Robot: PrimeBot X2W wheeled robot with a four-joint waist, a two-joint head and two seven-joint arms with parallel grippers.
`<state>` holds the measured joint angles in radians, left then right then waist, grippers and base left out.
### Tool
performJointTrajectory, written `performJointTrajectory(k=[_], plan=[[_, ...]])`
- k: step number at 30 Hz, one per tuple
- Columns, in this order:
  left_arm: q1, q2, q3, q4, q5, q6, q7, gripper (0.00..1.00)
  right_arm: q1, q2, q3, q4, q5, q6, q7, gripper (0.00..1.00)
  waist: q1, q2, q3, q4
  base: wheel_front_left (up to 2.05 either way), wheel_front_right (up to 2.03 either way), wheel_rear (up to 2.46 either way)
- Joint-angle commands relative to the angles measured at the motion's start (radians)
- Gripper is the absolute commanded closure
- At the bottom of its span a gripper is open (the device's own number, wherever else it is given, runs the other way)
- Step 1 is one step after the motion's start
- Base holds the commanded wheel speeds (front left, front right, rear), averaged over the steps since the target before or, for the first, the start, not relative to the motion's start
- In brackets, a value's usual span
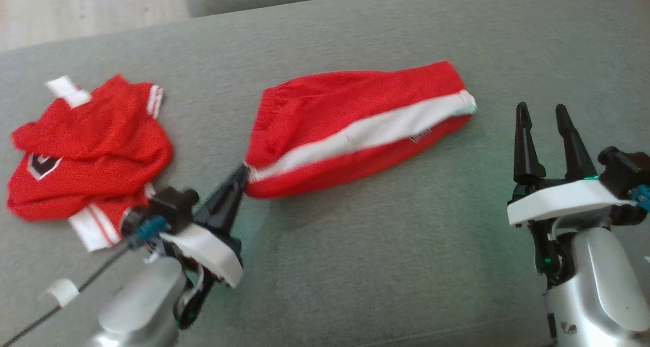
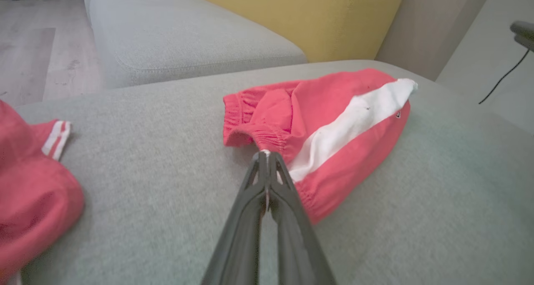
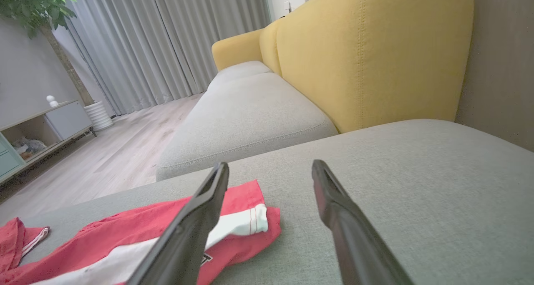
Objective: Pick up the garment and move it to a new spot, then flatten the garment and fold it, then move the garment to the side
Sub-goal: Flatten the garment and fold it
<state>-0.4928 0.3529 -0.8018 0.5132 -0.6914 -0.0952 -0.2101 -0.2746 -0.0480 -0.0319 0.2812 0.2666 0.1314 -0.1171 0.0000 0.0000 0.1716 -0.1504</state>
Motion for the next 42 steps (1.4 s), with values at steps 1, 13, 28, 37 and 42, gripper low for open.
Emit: performJointTrajectory(k=[1,13,28,37,42], plan=[[-0.048,0.019,0.026,-0.020,0.019,0.007,-0.020,0.84,-0.012,-0.002,0.018,-0.040,-0.012,-0.001,0.008,0.00,0.0000,0.0000,0.003,0.039,0.00,0.00,0.00],[-0.014,-0.032,0.096,-0.067,0.151,0.107,-0.051,0.00,0.026,-0.002,0.020,-0.067,-0.023,-0.001,0.035,0.00,0.0000,0.0000,-0.024,0.104,0.00,0.00,0.00],[0.285,-0.080,0.371,-0.378,0.352,0.203,-0.052,0.00,0.138,-0.002,0.048,-0.012,-0.015,-0.001,-0.078,0.00,0.0000,0.0000,-0.023,0.119,0.00,0.00,0.00],[0.272,-0.129,0.421,-0.369,0.417,0.144,-0.052,0.00,0.042,-0.002,0.018,0.054,-0.063,-0.001,-0.035,0.00,0.0000,0.0000,0.023,0.150,0.00,0.00,0.00],[0.267,-0.157,0.440,-0.354,0.439,0.113,-0.052,0.00,-0.060,-0.002,-0.048,0.169,-0.048,-0.001,-0.003,0.00,0.0000,0.0000,0.043,0.169,0.00,0.00,0.00]])
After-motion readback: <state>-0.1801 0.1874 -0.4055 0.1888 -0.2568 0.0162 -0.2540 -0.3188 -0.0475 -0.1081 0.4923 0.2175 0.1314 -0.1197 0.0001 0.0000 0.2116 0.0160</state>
